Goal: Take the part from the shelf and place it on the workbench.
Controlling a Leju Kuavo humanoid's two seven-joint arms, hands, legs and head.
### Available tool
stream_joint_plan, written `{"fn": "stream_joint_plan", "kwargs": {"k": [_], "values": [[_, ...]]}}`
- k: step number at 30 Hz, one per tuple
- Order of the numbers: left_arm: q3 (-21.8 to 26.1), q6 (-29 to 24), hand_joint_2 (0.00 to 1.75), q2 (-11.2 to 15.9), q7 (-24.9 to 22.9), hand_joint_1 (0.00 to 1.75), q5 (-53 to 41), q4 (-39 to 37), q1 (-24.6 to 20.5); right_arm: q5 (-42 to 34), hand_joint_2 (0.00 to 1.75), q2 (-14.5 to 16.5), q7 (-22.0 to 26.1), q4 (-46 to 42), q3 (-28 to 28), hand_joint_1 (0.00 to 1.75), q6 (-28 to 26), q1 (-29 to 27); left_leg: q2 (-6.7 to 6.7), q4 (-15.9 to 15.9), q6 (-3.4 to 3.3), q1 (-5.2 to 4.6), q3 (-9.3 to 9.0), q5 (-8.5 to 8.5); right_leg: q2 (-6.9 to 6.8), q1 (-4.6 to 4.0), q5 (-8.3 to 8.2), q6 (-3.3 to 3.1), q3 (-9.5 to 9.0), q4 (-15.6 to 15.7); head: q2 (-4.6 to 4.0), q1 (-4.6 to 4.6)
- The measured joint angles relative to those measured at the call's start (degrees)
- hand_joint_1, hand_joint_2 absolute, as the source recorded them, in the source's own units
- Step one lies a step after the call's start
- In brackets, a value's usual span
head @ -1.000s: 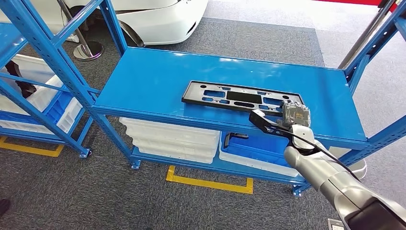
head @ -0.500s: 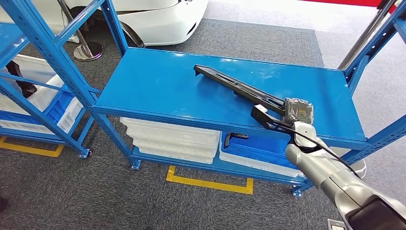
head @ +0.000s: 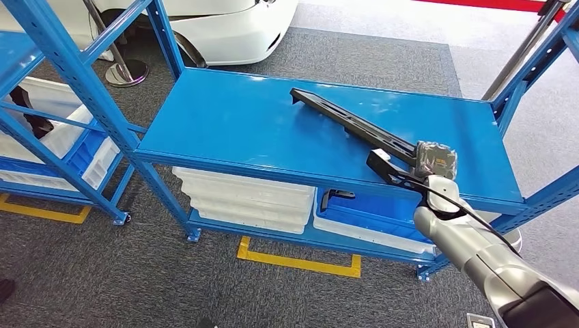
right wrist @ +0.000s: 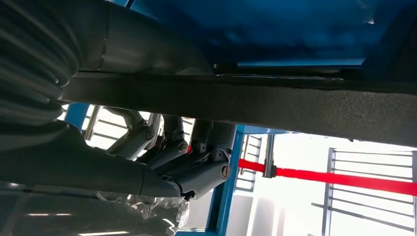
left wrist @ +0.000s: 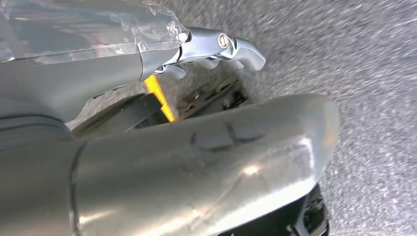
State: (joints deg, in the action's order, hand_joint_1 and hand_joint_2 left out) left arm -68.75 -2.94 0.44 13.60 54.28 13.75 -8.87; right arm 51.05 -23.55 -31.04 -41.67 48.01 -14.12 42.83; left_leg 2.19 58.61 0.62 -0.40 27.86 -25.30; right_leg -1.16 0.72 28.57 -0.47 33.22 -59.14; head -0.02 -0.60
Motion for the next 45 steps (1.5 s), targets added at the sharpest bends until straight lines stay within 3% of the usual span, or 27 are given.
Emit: {"fn": "stream_joint_plan", "kwargs": {"k": [4,8,10,12,14,20,28,45], "values": [[-0.03,2.67,0.00,-0.04,0.28,0.00,-1.27,0.00,0.14,4.06,1.75,-0.68,-1.12,-2.32,-0.01,1.75,1.08,0.09,0.02,0.01,-0.05,-0.01,0.03,0.00,0.03,0.02,-0.03,0.05,0.02,0.01,0.00,-0.04],[-0.04,5.52,1.75,-0.04,-0.78,0.00,-0.29,0.00,0.26,9.72,1.75,-1.77,-3.20,-6.53,-0.03,1.75,4.50,0.43,0.02,0.03,-0.06,-0.02,0.08,0.01,0.02,0.04,-0.06,0.09,0.07,0.01,0.00,-0.05],[-0.04,6.62,0.87,-0.04,-1.52,0.00,0.24,0.00,0.34,13.74,1.75,-2.84,-4.17,-10.43,-0.14,1.75,7.94,0.80,0.02,0.03,-0.07,-0.02,0.12,0.01,0.02,0.03,-0.06,0.09,0.13,0.01,0.00,-0.04],[-0.04,7.09,0.87,-0.04,-2.01,0.00,0.44,0.00,0.43,16.86,1.75,-3.95,-4.49,-14.68,-0.40,1.75,11.39,1.31,0.02,0.03,-0.07,-0.01,0.16,0.02,0.02,0.02,-0.06,0.09,0.17,0.01,0.00,-0.04],[-0.04,7.23,1.75,-0.04,-2.21,0.00,0.61,0.00,0.48,18.73,1.75,-4.95,-4.31,-18.98,-0.76,1.75,14.00,1.82,0.02,0.03,-0.08,-0.01,0.21,0.02,0.02,0.02,-0.06,0.09,0.22,0.01,0.00,-0.04],[-0.04,7.59,1.75,-0.04,-2.20,0.00,0.79,-0.01,0.52,21.11,1.75,-7.08,-3.45,-29.59,-1.29,1.75,16.68,2.64,0.01,0.03,-0.09,0.00,0.27,0.03,0.02,-0.01,-0.06,0.09,0.29,0.01,0.00,0.00],[-0.04,7.57,1.75,-0.04,-2.13,0.00,0.80,0.00,0.52,22.46,1.75,-8.77,-3.10,-36.89,-1.34,1.75,16.79,2.79,0.01,0.03,-0.09,-0.01,0.30,0.03,0.02,0.01,-0.06,0.09,0.30,0.01,0.00,-0.05],[-0.02,7.57,1.75,-0.04,-1.88,0.00,1.20,0.00,0.53,26.32,1.75,-8.77,-0.82,-46.81,0.89,1.75,15.41,3.50,0.00,0.02,-0.09,0.00,0.34,0.03,0.01,0.00,-0.06,0.09,0.31,0.01,0.00,-0.03]]}}
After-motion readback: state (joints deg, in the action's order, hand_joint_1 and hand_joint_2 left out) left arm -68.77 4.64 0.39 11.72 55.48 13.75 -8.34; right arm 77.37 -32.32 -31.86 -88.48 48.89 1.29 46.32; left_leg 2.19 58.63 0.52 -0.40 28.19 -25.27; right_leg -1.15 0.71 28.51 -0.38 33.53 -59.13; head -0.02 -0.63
